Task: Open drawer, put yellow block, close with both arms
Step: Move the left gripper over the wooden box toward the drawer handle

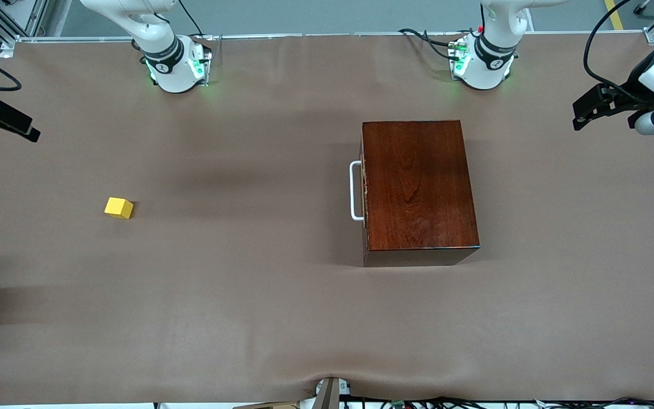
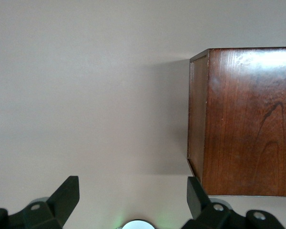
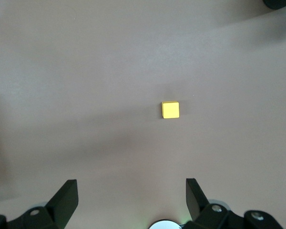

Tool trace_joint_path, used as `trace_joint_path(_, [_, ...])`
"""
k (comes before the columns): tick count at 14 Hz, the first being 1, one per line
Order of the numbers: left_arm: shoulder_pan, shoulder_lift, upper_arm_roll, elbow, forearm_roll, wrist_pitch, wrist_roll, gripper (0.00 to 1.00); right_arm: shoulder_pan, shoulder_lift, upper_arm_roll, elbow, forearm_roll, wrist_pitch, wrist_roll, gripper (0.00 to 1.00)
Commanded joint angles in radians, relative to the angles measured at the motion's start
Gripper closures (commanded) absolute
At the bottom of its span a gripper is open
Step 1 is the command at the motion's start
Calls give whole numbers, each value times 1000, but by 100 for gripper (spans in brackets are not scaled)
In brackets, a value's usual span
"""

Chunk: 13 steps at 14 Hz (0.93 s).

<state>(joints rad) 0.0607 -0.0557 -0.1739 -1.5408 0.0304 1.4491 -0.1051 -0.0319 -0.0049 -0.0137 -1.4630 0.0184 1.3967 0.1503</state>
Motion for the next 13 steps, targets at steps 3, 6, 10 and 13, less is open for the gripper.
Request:
trace_joint_path(3, [13,2,-10,22,17,-23,21,0,-14,-7,11,-7,2,2,3,0])
trace_joint_path(6, [15,4,-6,22,17,-23,21,0,-14,-7,11,-7,2,2,3,0])
trace_joint_path(10, [15,11,-1,24,16,-23,19,0,-14,-7,11,-7,2,2,3,0])
trace_joint_path(13, [-2,33,-13,53,11,-23,19,0,-14,-7,11,-7,2,2,3,0])
